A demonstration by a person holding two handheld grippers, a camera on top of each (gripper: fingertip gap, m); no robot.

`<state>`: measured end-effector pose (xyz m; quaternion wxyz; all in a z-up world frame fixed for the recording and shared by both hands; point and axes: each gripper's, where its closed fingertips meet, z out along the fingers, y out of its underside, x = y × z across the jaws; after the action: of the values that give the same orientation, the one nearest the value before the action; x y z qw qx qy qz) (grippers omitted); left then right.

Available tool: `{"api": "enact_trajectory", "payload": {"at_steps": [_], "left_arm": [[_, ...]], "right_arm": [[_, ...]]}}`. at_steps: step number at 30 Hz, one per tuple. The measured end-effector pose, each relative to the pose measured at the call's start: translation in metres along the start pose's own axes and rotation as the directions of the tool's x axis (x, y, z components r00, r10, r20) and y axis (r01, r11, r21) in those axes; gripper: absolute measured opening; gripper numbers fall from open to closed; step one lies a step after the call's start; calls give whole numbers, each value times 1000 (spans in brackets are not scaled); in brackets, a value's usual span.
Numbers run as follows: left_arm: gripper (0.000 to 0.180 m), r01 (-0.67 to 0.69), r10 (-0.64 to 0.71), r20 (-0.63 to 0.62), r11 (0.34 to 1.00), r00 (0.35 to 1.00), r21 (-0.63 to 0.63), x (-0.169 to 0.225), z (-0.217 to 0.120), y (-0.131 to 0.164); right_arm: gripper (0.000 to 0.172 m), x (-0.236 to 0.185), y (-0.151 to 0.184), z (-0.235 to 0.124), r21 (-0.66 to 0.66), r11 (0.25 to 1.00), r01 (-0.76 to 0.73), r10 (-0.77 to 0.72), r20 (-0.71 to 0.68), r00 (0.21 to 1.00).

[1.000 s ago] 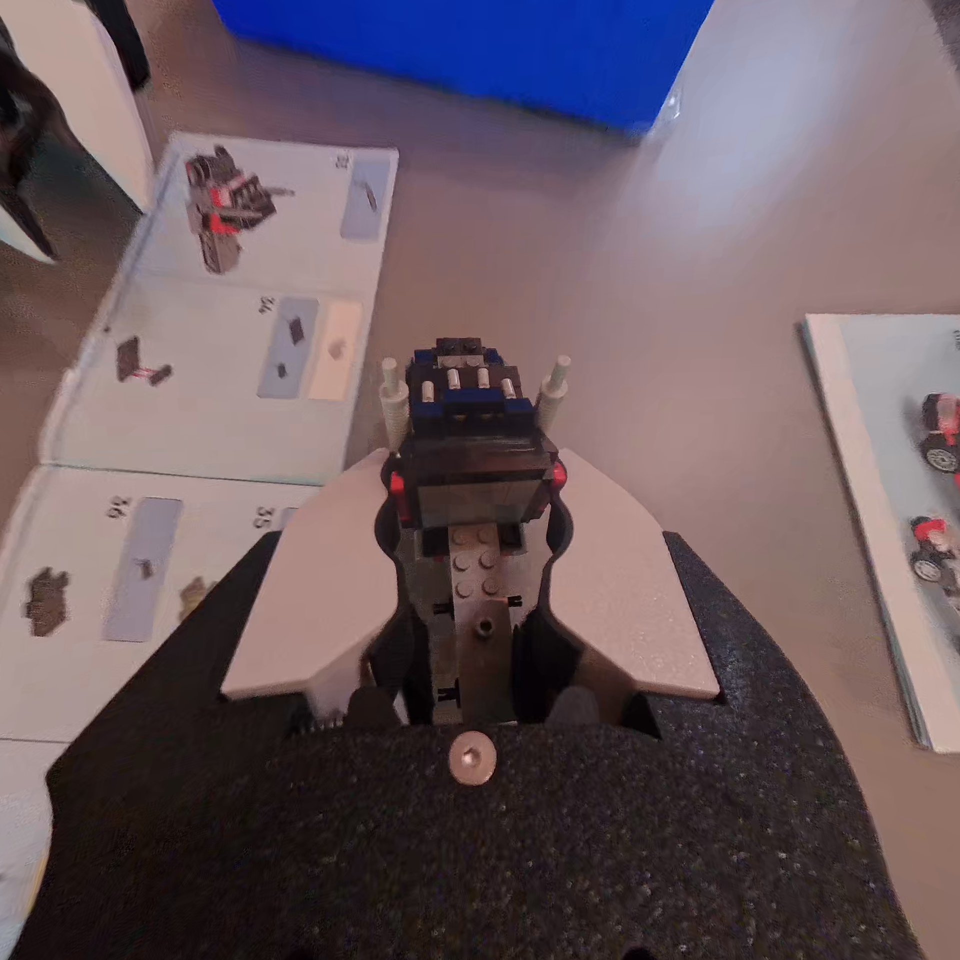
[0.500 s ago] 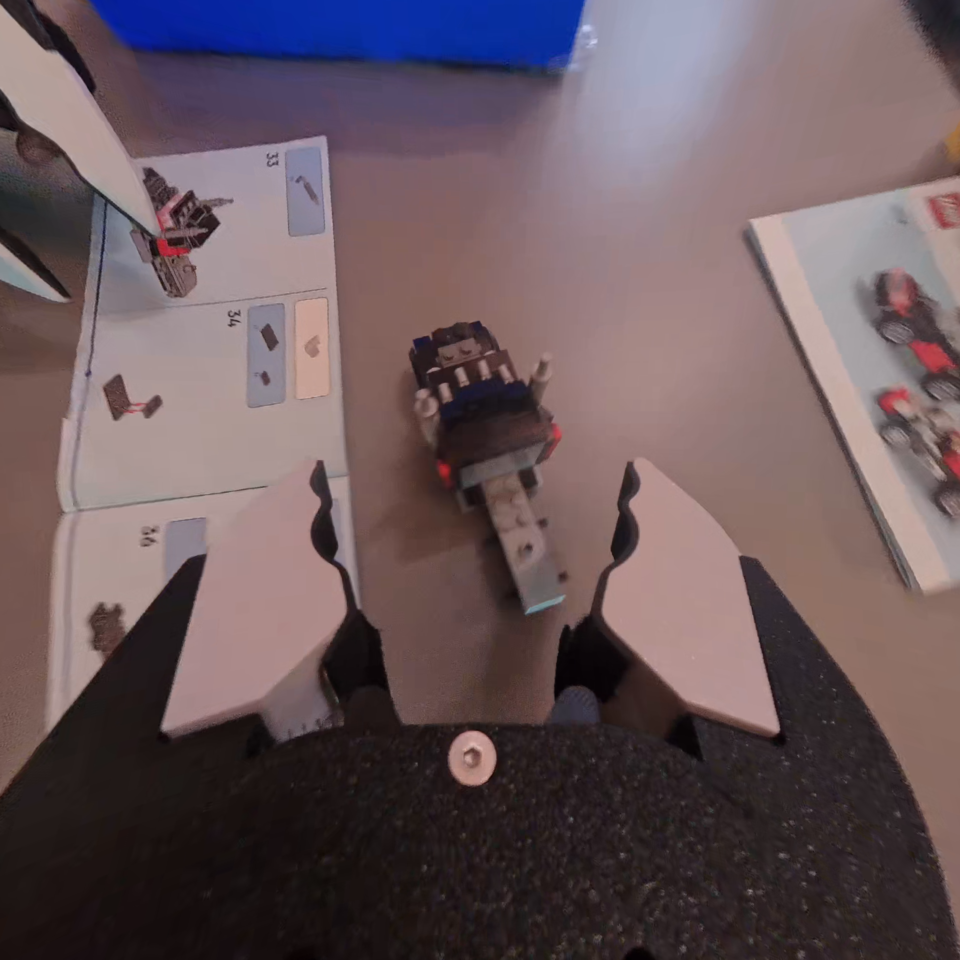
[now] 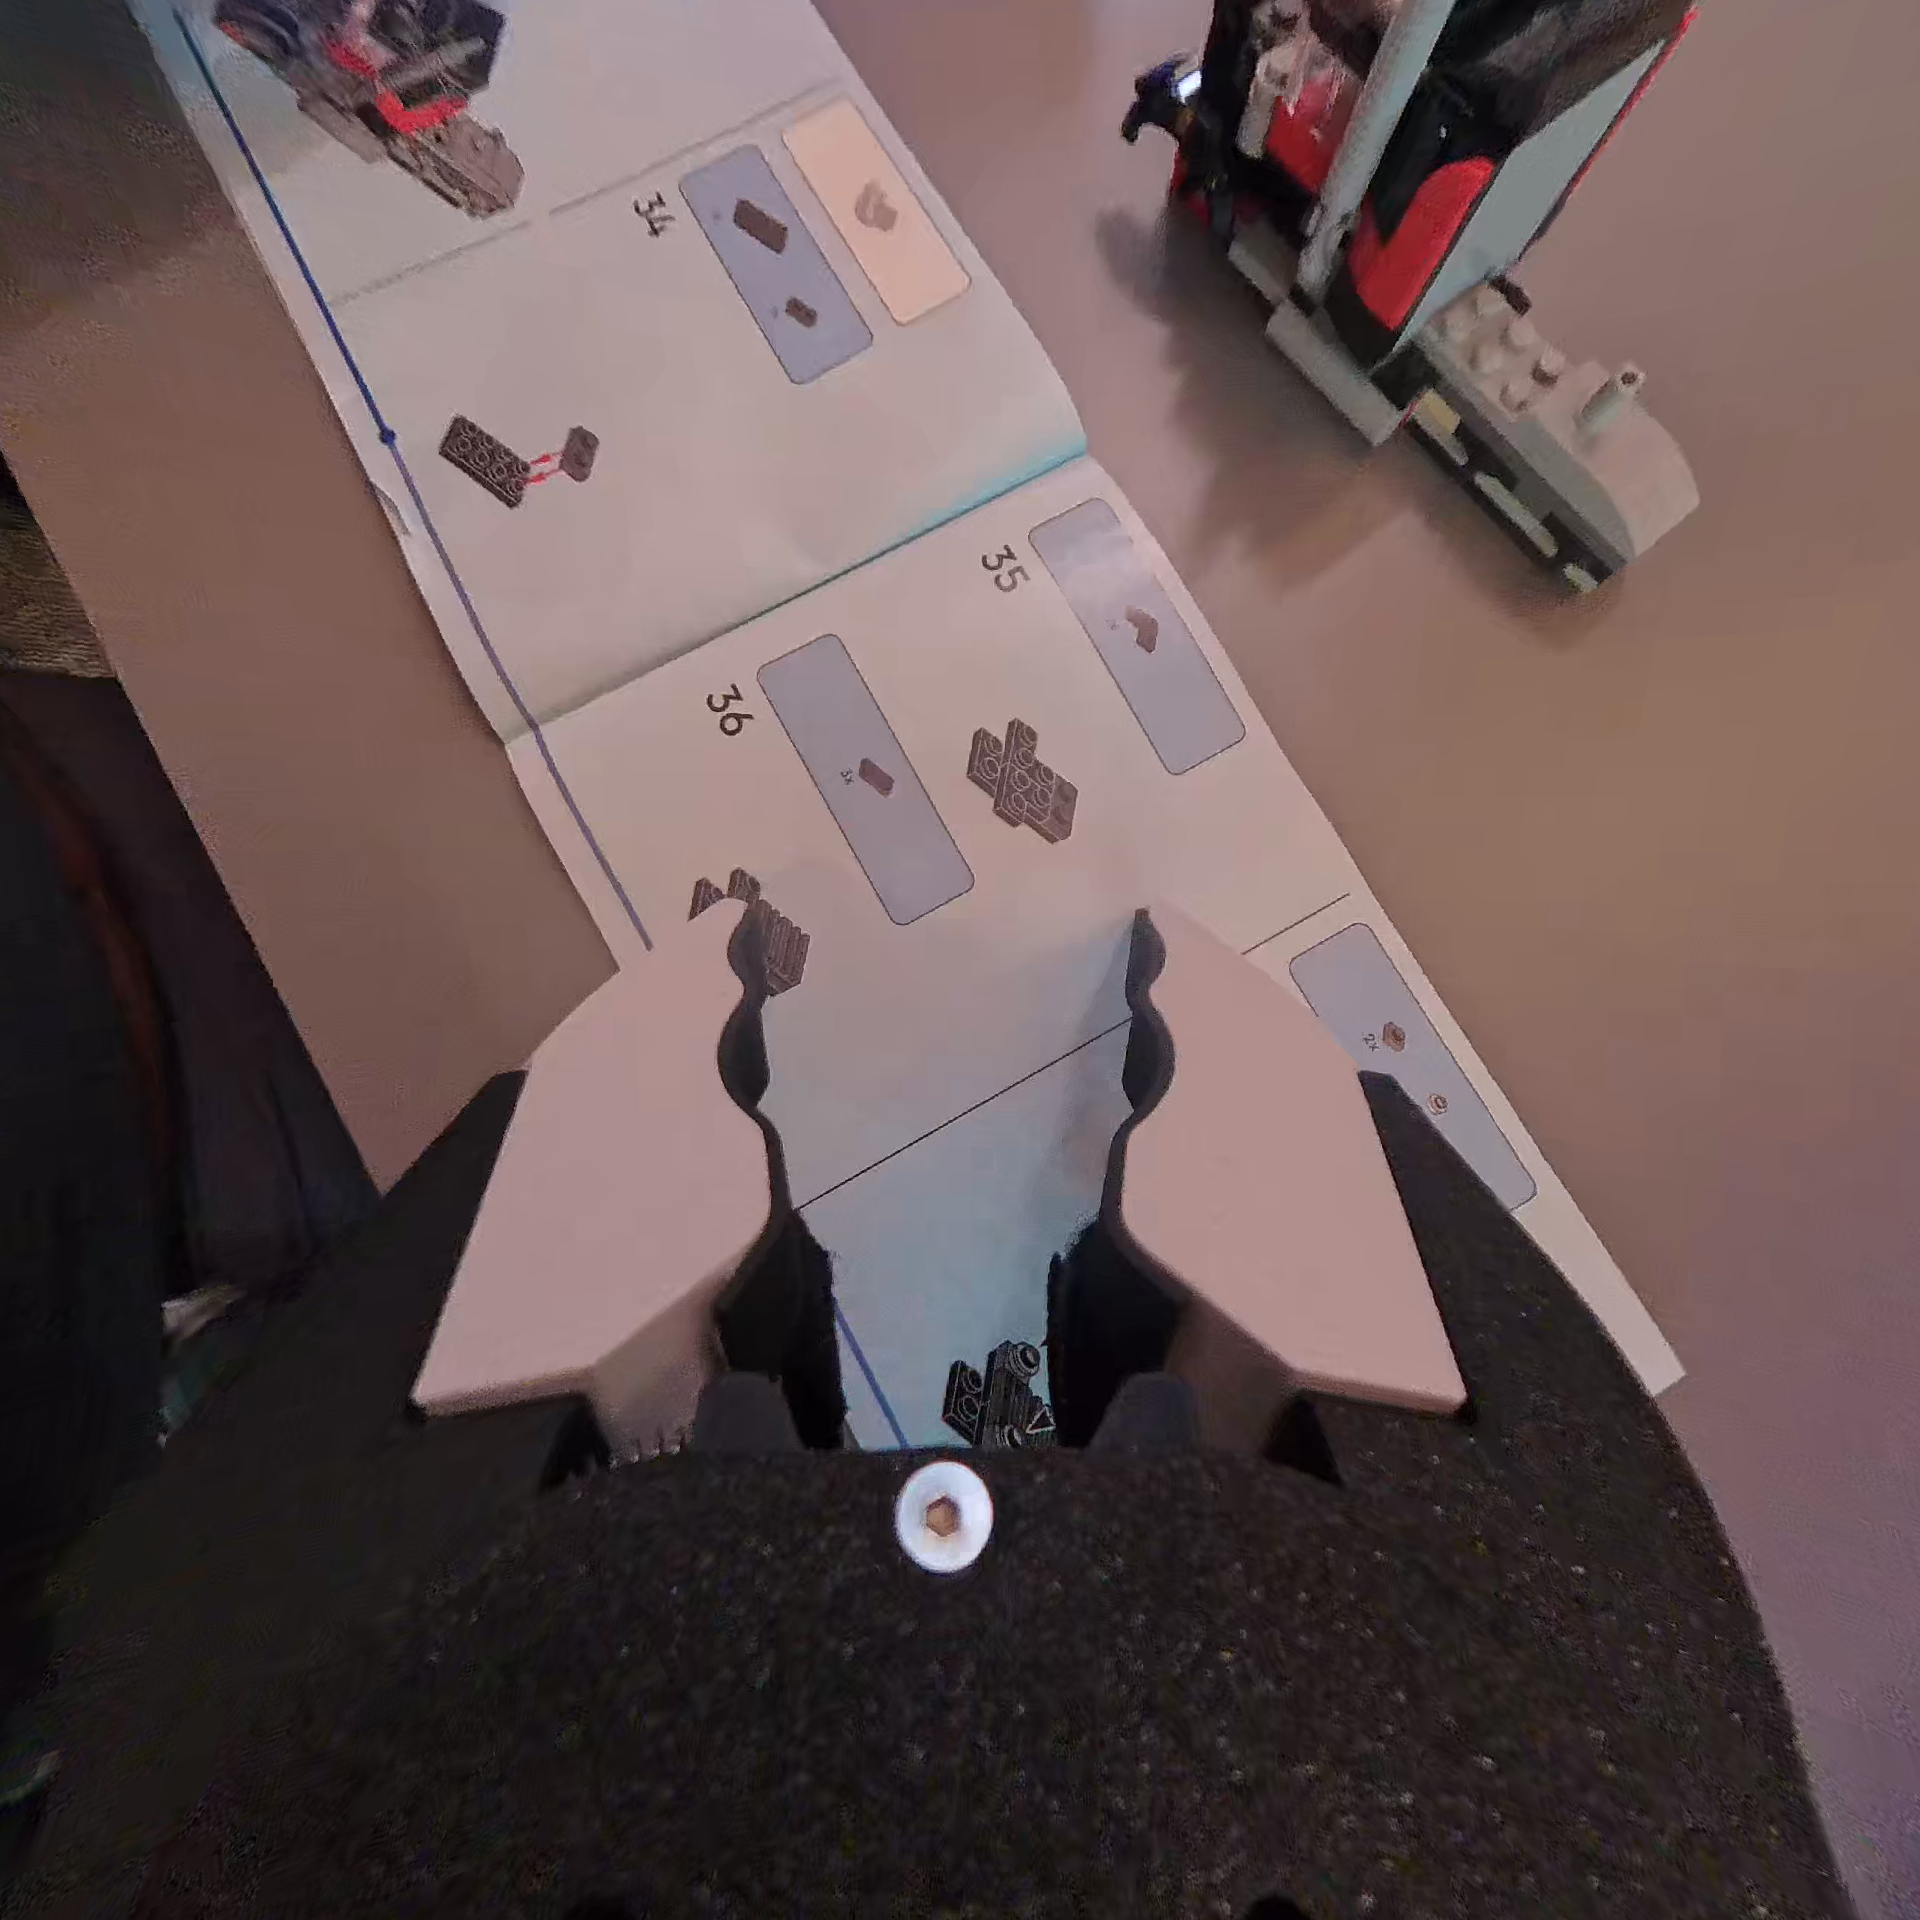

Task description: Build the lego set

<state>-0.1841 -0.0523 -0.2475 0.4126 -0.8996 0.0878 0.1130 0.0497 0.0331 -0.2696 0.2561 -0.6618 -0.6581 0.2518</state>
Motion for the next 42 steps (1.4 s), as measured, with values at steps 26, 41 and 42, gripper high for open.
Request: {"api": "enact_trajectory", "payload": {"at_steps": [26,41,42], "left_arm": [[49,-37,53,-465,998,884,42,96,15,-20],[49,-41,57,-471,998,880,45,97,14,-20],[49,-41,58,-470,998,881,45,97,14,-20]], "right_arm": [[44,208,87,-253,196,904,-380,421,-563,712],[60,247,120,-154,-174,965,-196,162,-195,967],[61,248,118,-151,-179,966,-188,156,-177,972]]}}
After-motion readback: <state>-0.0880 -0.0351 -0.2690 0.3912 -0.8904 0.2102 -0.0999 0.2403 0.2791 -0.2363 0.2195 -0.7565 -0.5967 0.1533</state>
